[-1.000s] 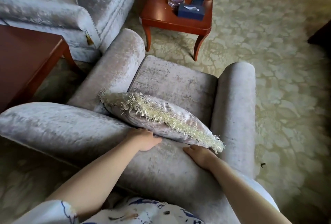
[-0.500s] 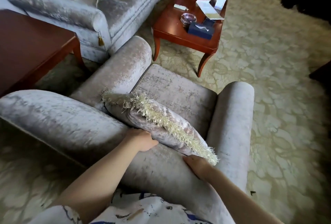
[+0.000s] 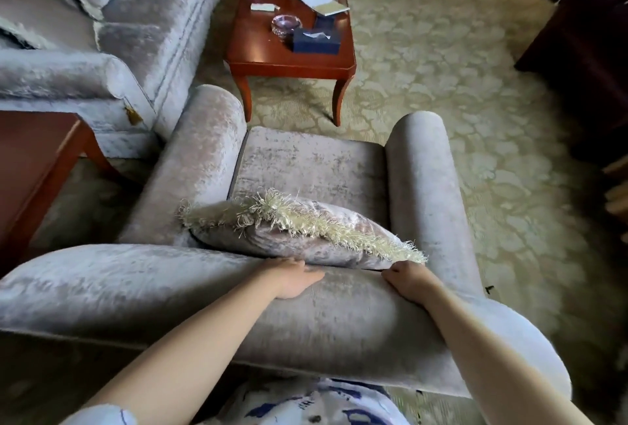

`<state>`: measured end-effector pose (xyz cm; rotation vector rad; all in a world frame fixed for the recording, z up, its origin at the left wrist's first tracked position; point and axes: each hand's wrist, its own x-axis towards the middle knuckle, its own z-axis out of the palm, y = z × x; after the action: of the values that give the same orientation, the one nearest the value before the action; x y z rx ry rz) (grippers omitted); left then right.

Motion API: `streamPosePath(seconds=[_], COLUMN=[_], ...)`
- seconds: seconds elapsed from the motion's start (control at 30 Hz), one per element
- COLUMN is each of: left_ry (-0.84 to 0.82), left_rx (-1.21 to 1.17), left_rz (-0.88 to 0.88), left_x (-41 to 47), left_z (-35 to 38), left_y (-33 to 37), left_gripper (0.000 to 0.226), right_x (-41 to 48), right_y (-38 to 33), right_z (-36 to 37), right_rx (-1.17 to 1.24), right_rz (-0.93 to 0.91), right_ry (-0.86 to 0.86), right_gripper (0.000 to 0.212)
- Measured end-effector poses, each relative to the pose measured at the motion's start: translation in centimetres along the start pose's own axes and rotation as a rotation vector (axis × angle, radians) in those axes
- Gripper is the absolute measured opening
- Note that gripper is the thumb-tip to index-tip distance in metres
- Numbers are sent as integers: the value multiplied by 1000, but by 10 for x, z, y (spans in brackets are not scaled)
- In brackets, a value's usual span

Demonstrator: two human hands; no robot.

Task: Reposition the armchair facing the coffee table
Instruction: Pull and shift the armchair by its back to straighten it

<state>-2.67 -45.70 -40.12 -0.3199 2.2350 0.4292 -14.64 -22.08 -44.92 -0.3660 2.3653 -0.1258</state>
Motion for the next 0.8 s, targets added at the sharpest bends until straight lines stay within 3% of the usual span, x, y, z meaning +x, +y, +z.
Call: streamPosePath(seconds=[0.17,0.4,0.57,0.8], left_ry=[-29,41,94,105], left_rx=[-20,-92,-55,-19], left_rz=[-76,-217,-298,-260], left_x=[5,24,32,15], left_z=[-2,-9,-4,1], left_y=[7,27,49,46], left_gripper=[86,89,90,85], right_x=[13,30,36,27], right_y=[-2,19,32,35], right_z=[0,-22,-34,-25], right_rx=[-73,-126,-56,-45], right_rz=[-109,-282,-242,-233], right_ry=[-231,-282,-318,-263], right_gripper=[64,60,62,68])
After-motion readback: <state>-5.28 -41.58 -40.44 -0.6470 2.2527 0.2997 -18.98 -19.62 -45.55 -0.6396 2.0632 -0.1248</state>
